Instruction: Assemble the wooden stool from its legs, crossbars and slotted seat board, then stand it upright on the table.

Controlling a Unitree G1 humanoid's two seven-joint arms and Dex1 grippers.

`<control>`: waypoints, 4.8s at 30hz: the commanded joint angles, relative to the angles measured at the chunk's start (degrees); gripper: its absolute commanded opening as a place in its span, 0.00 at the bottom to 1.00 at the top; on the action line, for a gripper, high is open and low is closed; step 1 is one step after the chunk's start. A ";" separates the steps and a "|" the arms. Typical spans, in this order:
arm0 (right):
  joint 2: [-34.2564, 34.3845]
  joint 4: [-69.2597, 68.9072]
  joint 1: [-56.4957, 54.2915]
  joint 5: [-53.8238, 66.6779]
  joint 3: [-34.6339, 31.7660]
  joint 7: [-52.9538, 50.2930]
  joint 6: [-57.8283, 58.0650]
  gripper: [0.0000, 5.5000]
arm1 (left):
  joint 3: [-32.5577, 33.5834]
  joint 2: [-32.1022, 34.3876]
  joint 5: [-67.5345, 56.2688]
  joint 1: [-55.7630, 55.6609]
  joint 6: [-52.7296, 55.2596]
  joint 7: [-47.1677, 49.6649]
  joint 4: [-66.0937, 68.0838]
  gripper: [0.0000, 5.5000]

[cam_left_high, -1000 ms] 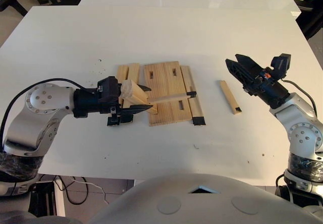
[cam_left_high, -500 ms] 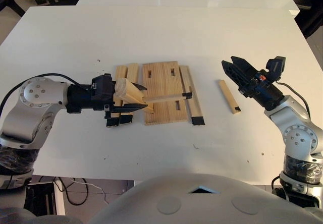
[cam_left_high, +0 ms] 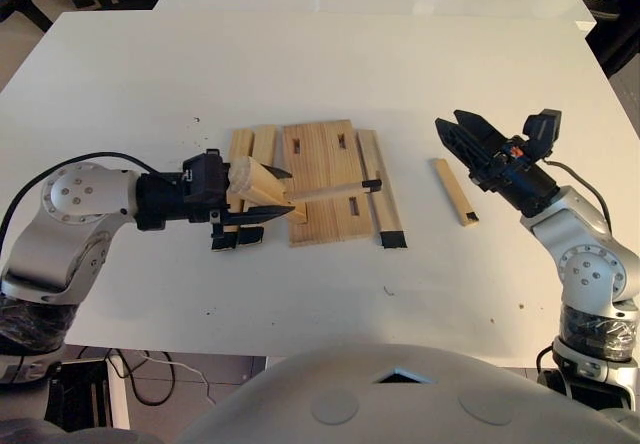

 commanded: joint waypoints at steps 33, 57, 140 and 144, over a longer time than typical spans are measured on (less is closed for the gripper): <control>0.04 2.80 0.51 -2.13 -0.16 -2.52 -2.72 0.59 | 16.51 -24.34 8.80 16.17 11.56 31.41 8.73 0.55; 1.92 0.60 3.94 -1.29 -1.46 -5.17 -2.22 0.59 | 10.32 -30.56 19.89 19.48 18.58 44.26 4.87 0.55; -15.14 26.58 -69.17 10.17 6.45 42.02 21.65 0.59 | 15.86 -17.60 -33.05 -26.48 34.67 21.71 -12.78 0.37; -14.91 26.29 -68.43 10.06 6.31 41.59 21.66 0.56 | 15.98 -17.34 -33.11 -25.61 33.99 20.73 -12.64 0.37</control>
